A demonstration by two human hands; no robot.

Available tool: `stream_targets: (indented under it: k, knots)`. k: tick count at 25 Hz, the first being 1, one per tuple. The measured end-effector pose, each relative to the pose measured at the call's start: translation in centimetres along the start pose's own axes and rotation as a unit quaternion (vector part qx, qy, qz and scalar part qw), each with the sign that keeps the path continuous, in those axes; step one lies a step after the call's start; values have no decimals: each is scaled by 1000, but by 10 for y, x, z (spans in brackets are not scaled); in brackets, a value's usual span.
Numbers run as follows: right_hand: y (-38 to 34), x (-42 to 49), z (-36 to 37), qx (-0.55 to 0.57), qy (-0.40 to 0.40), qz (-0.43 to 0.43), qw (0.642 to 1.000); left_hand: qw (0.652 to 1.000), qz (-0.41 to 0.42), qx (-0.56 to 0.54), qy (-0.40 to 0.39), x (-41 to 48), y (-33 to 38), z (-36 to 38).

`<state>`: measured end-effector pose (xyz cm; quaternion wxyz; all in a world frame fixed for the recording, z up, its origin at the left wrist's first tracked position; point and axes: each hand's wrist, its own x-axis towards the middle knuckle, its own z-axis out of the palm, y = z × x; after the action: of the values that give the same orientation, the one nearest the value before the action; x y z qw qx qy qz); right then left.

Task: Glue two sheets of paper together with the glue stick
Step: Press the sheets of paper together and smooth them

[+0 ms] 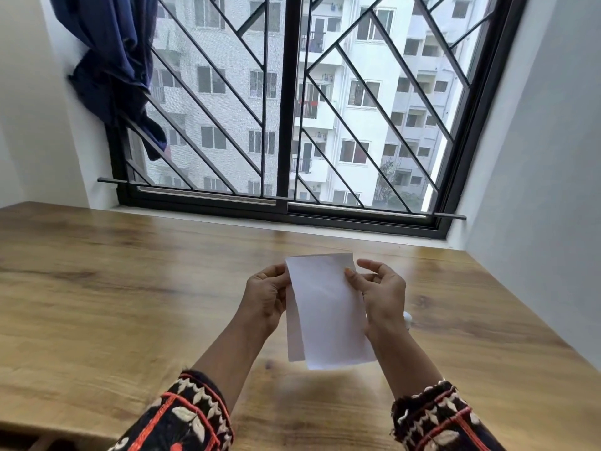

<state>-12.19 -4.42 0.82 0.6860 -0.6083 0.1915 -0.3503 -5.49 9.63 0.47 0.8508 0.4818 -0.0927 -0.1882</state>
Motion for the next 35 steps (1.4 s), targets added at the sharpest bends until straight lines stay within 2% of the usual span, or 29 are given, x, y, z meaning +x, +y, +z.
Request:
stream_targets:
  k: [19, 35]
  knots:
    - [1, 6, -1, 23, -16, 52, 998, 1000, 5, -2, -15, 1, -2, -1]
    - [1, 6, -1, 13, -4, 47, 999, 1000, 10, -15, -14, 1, -4, 2]
